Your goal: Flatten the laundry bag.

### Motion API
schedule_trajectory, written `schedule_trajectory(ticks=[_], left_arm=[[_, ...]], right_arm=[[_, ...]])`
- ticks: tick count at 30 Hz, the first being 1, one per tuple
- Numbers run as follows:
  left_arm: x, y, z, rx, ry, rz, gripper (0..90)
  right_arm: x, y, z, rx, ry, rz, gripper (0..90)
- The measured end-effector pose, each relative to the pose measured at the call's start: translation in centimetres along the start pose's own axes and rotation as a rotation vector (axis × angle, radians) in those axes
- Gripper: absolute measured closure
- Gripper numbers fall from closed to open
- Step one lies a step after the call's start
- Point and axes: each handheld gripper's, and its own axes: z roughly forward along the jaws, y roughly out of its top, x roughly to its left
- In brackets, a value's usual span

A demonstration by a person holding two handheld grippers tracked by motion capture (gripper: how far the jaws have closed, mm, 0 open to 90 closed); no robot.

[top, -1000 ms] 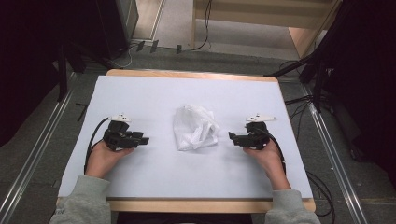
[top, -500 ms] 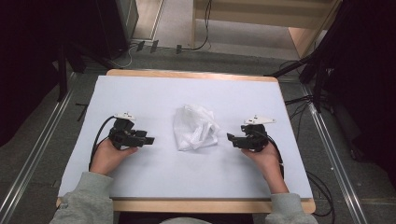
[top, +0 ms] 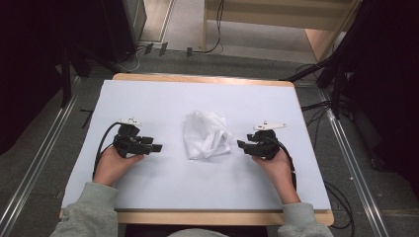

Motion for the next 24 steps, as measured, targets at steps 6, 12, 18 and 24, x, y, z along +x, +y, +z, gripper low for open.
schedule_trajectory(ticks=[6, 12, 18, 24], left_arm=[[-0.4, 0.1, -0.1, -0.012, -0.002, 0.004, 39.1], [-0.6, 0.4, 0.0, -0.018, -0.004, 0.015, 38.8], [-0.2, 0.6, 0.3, -0.014, -0.004, 0.008, 38.8], [-0.3, 0.6, 0.3, -0.013, -0.007, 0.002, 38.7]], right_arm=[[0.9, 0.1, 0.0, -0.006, 0.03, -0.001, 49.6], [1.8, 0.3, 0.5, -0.001, 0.02, -0.023, 42.5], [1.9, 0.4, 1.2, 0.011, 0.03, -0.019, 41.5], [2.0, 0.6, 1.8, 0.02, 0.031, -0.022, 41.8]])
